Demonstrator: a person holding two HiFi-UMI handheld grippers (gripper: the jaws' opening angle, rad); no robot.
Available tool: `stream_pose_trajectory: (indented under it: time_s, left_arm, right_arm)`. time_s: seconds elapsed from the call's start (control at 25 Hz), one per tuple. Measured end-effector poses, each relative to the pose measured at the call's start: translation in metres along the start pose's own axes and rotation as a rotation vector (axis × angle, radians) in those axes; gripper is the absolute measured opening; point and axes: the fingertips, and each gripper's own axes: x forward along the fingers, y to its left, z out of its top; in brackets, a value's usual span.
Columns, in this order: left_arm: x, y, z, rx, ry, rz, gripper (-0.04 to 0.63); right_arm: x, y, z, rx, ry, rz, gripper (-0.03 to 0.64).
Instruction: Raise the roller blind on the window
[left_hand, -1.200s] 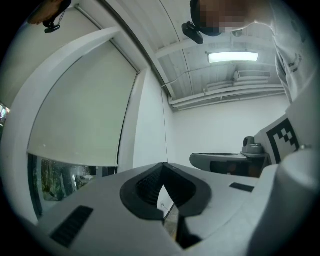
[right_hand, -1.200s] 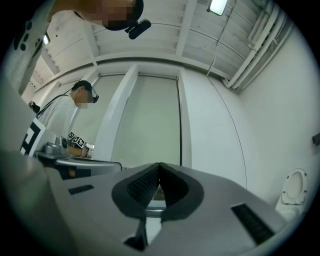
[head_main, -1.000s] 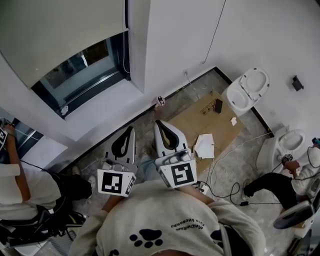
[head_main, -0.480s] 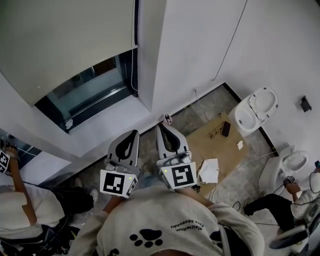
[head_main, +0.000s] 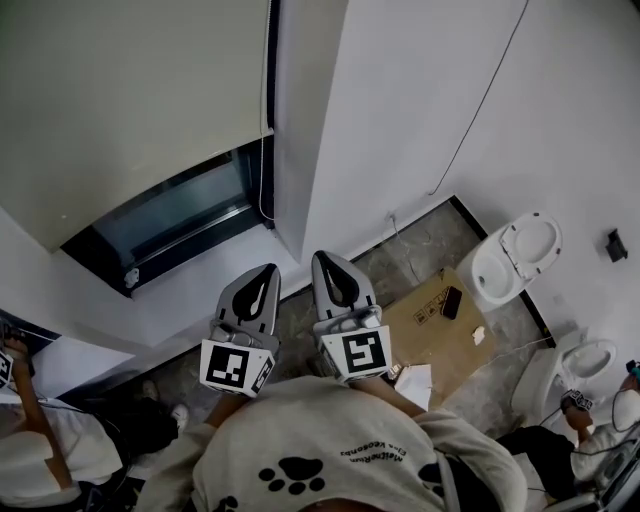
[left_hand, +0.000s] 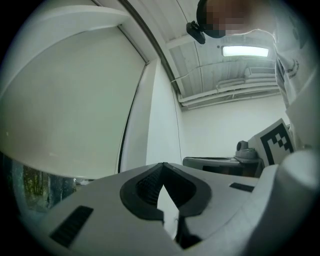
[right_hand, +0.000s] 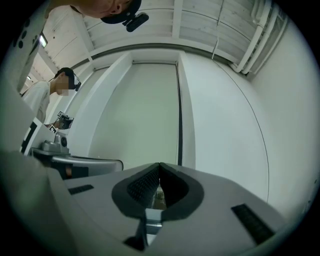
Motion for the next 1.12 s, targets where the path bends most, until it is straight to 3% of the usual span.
stream_pose_trajectory:
  time_s: [0.28, 0.76, 1.12]
  left_arm:
    - [0.030, 0.015, -0.006, 0.010, 0.000, 0.021, 0.008]
    - [0.067, 0.030, -0.012, -0.009, 0.000, -0.007, 0.008]
    - [0.108, 0.072, -0.017, -0.033, -0.013, -0.027, 0.008]
  right_arm:
    - [0.029, -0.021, -0.014, 0.015, 0.007, 0.016, 0.009]
    - [0.060, -0.040, -0.021, -0.003, 0.037, 0.009, 0.009]
    - [0.105, -0.047, -0.026, -0.032, 0.028, 0.008, 0.009]
